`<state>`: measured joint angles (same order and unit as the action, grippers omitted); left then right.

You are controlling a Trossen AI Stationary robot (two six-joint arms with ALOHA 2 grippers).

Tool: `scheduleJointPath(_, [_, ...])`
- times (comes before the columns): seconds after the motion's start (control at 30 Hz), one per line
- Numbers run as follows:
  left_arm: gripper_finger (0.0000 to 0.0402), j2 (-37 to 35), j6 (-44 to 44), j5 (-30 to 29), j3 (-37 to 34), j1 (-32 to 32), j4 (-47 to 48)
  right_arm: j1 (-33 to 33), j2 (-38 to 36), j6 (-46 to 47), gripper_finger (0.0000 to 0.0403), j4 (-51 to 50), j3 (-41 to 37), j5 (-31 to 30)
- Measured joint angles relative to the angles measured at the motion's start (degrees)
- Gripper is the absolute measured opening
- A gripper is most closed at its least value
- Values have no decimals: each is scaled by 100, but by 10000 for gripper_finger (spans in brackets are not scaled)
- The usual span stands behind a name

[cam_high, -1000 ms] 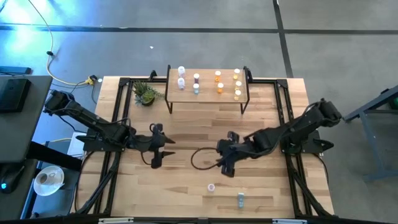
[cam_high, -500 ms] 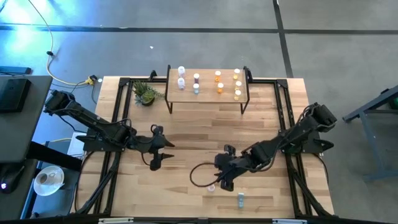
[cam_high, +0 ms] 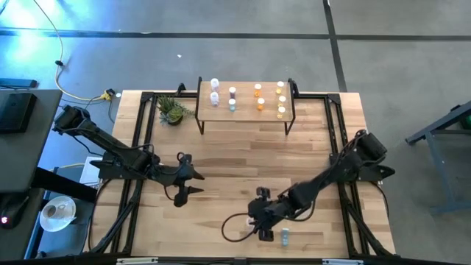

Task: Pick and place medicine bottles onto shelf by color
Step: Put the transparent pill bottle on the shelf aligned with the transparent pill bottles

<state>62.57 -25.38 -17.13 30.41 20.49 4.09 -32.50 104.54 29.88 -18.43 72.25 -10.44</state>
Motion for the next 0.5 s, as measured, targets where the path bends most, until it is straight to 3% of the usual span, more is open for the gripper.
scheduleJointPath(0.17, [211,0,-15,-19,0,4,-8,-130,175,-443,182,233,0,-56])
scheduleJointPath(0.5, [211,0,-103,-31,2,4,-60,-133,369,-486,181,212,-4,-156])
